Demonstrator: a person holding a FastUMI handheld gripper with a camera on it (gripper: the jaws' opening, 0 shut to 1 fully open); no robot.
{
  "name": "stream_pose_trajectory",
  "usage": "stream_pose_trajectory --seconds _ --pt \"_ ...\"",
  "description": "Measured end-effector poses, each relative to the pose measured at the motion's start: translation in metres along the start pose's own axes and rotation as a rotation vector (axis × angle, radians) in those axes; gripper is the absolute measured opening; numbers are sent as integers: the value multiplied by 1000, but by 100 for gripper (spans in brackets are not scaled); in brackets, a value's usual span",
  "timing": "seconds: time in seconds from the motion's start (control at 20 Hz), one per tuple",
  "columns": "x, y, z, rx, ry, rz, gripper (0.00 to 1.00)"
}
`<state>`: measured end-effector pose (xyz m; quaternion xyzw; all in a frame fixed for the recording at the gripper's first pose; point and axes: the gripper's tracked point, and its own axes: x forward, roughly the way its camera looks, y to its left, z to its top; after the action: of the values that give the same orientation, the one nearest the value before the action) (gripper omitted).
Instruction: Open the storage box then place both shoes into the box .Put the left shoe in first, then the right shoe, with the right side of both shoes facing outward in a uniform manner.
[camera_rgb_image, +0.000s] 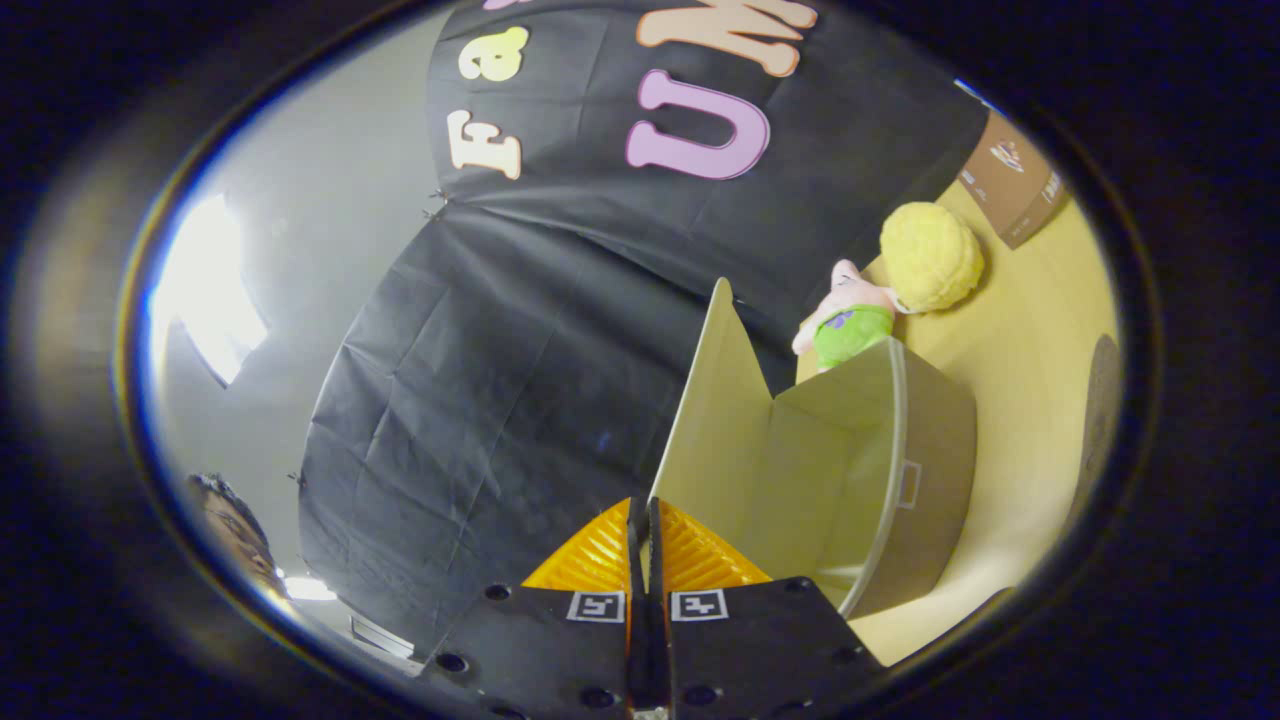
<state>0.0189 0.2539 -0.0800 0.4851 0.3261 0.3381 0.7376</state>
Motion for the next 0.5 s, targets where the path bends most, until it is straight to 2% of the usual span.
stream_pose_trajectory --seconds 0.5 --pt "74 65 -16 -161 68 22 3"
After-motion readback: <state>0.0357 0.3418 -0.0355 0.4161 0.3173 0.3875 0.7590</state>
